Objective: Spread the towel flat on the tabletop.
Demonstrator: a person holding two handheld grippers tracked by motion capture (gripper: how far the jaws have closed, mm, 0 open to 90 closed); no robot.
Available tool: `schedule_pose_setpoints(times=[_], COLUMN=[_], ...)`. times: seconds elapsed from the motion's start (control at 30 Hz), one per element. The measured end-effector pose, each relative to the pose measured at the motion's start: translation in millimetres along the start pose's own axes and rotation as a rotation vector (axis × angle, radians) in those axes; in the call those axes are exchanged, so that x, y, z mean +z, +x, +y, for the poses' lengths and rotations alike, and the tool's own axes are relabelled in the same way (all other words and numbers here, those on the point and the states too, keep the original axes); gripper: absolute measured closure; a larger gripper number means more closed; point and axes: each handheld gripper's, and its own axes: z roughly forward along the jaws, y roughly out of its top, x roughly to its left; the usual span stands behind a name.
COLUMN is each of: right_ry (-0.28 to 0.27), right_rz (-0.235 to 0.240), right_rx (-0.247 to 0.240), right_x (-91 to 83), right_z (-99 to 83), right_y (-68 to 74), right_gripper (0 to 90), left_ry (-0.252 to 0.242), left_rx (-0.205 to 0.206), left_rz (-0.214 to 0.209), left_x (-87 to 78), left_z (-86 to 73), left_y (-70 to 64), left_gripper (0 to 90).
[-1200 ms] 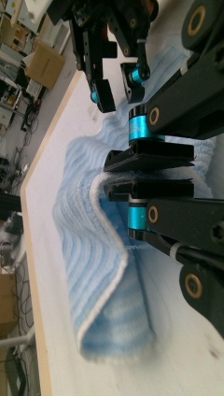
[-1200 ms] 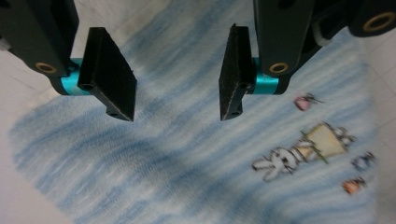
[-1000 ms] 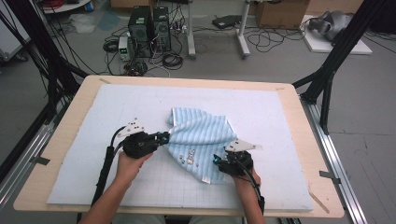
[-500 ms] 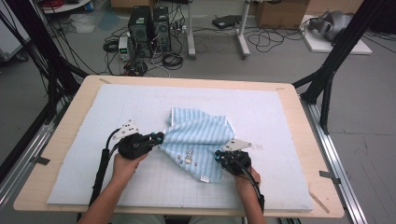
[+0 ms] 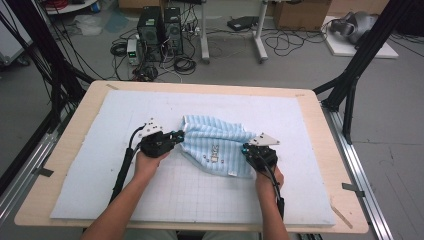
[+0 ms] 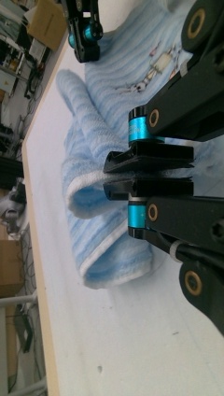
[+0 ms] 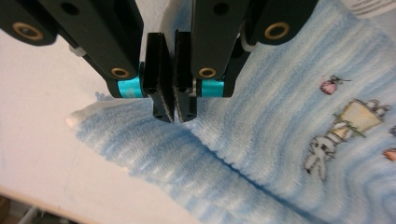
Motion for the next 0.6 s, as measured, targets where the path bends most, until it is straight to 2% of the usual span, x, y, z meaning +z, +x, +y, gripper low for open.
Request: schedule_pose_setpoints(times=[0.07,0.13,0.2,0.23,0.3,0.37,0.43,0.53,0.6], right_ry=[0.013,0.03,0.055,0.072,0.075,0.052,0.027,0.002,-0.008], right_rz=[-0.014,-0.038,-0.041,-0.05,-0.049,-0.047,-0.037,-0.033,-0.03], right_rx=[0.0,-0.004,0.001,-0.001,0.006,0.021,0.026,0.021,0.021], right_x=[4.6,8.4,12.1,13.2,12.9,8.0,2.2,-7.7,-13.8], right_z=[-0.4,-1.0,-2.1,-2.9,-4.4,-4.2,-3.8,-5.2,-8.0], right_y=[-1.2,-1.9,-2.3,-1.8,-2.2,-2.6,-3.0,-2.5,-1.5], right_gripper=[86.7,86.7,86.7,86.4,83.6,77.9,74.1,70.2,67.5], left_ry=[0.03,0.039,0.056,0.062,0.066,0.074,0.082,0.076,0.082], left_rx=[0.004,-0.012,-0.032,-0.042,-0.076,-0.066,-0.052,-0.005,0.001], left_rz=[0.014,0.024,0.042,0.06,0.068,0.071,0.054,0.039,0.023], left_x=[8.0,13.5,16.9,17.2,14.6,9.9,3.4,-8.4,-12.9], left_z=[-1.9,-4.6,-7.7,-8.1,-7.2,-5.9,-4.9,-6.9,-9.7], left_y=[2.4,4.0,5.0,5.6,8.7,9.1,6.5,-1.0,-3.2], left_gripper=[84.4,83.9,81.1,76.5,57.9,50.5,43.1,42.0,43.2])
